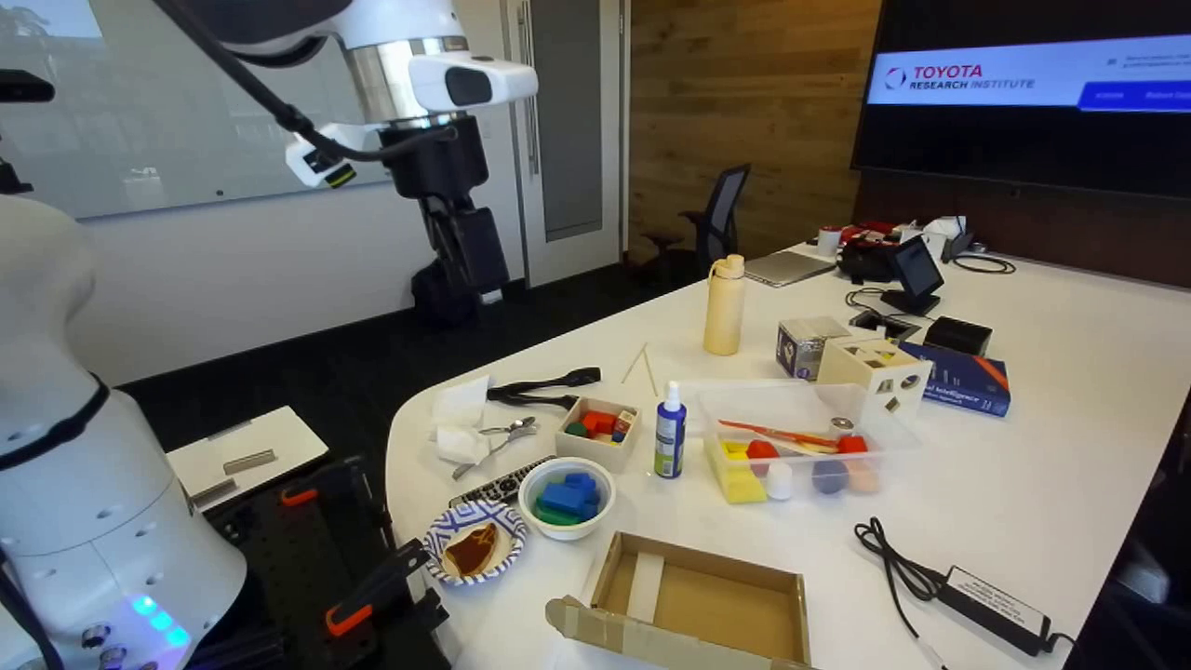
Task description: Pick up the clear cap and put it on the blue bottle
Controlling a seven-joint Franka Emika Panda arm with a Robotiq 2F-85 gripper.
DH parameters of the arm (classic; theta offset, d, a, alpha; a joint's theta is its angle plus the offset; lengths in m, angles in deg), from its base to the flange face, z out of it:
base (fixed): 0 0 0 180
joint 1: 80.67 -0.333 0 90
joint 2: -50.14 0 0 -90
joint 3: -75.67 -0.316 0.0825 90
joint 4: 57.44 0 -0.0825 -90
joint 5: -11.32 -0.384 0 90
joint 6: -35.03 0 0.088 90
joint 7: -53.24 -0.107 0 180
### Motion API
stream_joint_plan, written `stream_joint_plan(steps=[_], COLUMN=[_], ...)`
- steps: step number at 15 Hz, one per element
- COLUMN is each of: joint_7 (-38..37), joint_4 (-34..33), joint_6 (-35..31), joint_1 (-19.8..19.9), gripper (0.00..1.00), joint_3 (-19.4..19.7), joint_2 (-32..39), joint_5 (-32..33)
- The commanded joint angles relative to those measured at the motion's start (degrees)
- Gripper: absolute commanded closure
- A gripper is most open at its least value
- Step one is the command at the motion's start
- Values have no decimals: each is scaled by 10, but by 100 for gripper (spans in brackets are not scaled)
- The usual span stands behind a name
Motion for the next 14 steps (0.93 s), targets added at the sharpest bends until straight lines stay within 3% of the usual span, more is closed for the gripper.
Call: stream_joint_plan(steps=[1,7,10,14], joint_7=[4,12,37,129], joint_4=[-51,-136,-193,-277], joint_6=[-126,-344,-388,-400], joint_1=[-36,-73,-91,-85], gripper=[0,0,0,0], joint_3=[-4,-16,-10,-31], joint_2=[105,311,424,579], joint_5=[-8,-17,-55,-183])
